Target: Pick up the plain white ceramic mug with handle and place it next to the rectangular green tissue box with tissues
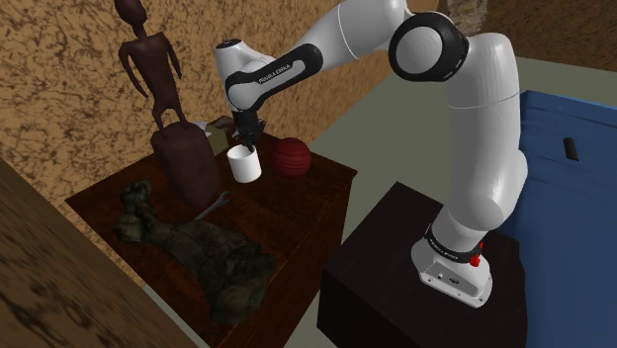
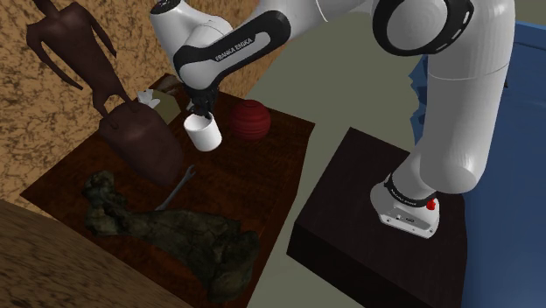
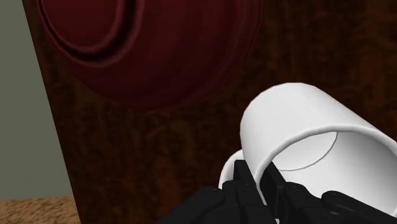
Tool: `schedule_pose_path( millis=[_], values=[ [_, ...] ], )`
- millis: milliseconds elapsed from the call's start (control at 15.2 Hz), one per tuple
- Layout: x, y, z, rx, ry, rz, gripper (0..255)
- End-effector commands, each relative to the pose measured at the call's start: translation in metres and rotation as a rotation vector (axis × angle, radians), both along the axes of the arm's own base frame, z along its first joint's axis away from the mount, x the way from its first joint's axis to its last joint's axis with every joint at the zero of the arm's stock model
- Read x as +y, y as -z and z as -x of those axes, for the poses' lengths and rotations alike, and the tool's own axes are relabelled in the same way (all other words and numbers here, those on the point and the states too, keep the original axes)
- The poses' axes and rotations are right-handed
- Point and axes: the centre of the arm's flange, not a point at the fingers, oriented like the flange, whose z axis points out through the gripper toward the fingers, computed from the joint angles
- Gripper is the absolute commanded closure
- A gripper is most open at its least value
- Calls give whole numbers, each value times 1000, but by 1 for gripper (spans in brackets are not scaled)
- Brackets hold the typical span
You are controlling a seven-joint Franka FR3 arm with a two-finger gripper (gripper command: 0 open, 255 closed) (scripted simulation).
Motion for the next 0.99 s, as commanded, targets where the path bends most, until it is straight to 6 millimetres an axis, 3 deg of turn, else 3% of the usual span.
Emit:
schedule_pose_path(
  millis=[0, 66, 132, 462, 726, 924],
  values=[
    [2, 8, 1, 13, -3, -1, 255],
    [2, 8, 1, 13, -3, -1, 255],
    [2, 9, 2, 13, -3, -1, 0],
    [2, 8, 1, 13, -3, -1, 0],
    [5, -42, 1, 13, -3, -1, 0],
    [5, -42, 1, 13, -3, -1, 0]
  ],
)
